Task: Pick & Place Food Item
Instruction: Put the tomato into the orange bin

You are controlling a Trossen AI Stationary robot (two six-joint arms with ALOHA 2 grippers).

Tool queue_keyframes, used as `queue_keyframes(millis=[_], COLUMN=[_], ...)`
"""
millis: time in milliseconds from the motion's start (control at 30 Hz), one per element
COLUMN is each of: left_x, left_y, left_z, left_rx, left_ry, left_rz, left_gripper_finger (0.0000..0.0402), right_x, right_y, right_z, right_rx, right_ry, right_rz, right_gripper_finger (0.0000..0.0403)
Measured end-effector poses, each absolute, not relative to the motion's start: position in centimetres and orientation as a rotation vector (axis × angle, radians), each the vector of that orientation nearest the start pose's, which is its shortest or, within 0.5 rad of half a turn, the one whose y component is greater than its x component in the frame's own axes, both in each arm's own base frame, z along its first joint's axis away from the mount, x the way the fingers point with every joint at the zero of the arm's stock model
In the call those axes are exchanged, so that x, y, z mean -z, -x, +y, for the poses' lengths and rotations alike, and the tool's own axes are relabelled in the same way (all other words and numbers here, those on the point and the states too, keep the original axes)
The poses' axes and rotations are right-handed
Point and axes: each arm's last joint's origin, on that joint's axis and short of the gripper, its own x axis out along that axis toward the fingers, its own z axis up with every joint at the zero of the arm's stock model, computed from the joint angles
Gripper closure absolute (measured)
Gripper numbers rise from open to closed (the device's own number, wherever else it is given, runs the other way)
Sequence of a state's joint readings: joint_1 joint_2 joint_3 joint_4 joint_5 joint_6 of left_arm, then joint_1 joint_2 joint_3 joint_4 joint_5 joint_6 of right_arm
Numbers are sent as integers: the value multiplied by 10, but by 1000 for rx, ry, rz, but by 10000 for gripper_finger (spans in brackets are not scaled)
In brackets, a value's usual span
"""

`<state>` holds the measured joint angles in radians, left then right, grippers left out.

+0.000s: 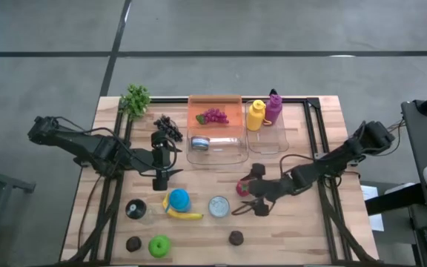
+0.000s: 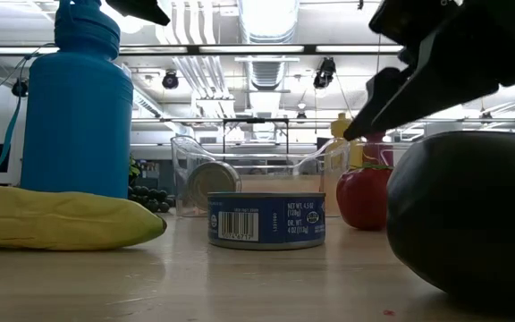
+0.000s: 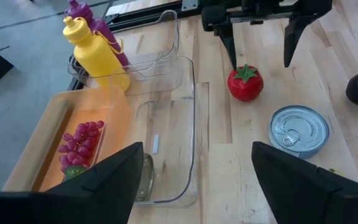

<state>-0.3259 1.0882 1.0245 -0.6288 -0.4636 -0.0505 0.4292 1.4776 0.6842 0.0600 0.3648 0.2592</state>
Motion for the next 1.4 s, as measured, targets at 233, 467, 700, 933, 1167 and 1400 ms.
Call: queue_keyframes(millis=[233, 467, 700, 933, 1167, 1400], left_x=[-322, -322, -322, -322, -322, -322], left_y=[-211, -211, -211, -211, -211, -211], left_z=[-57, -57, -57, -57, -58, -58], left_rx=[-148, -148, -148, -148, -148, -148], left_ry=[-218, -218, -218, -218, -218, -218], left_rz=[636, 636, 635, 636, 636, 635], left_gripper_finger=[96, 103, 96, 96, 105, 102], right_x=[-166, -154, -145, -143, -138, -138], right_y=[-260, -261, -265, -265, -266, -266], right_z=[103, 97, 89, 89, 88, 89], right_rx=[43, 35, 21, 19, 22, 12], right_ry=[37, 20, -9, -7, -8, -13], right_rz=[710, 764, 813, 818, 833, 837], right_gripper_finger=[3, 3, 3, 3, 3, 3])
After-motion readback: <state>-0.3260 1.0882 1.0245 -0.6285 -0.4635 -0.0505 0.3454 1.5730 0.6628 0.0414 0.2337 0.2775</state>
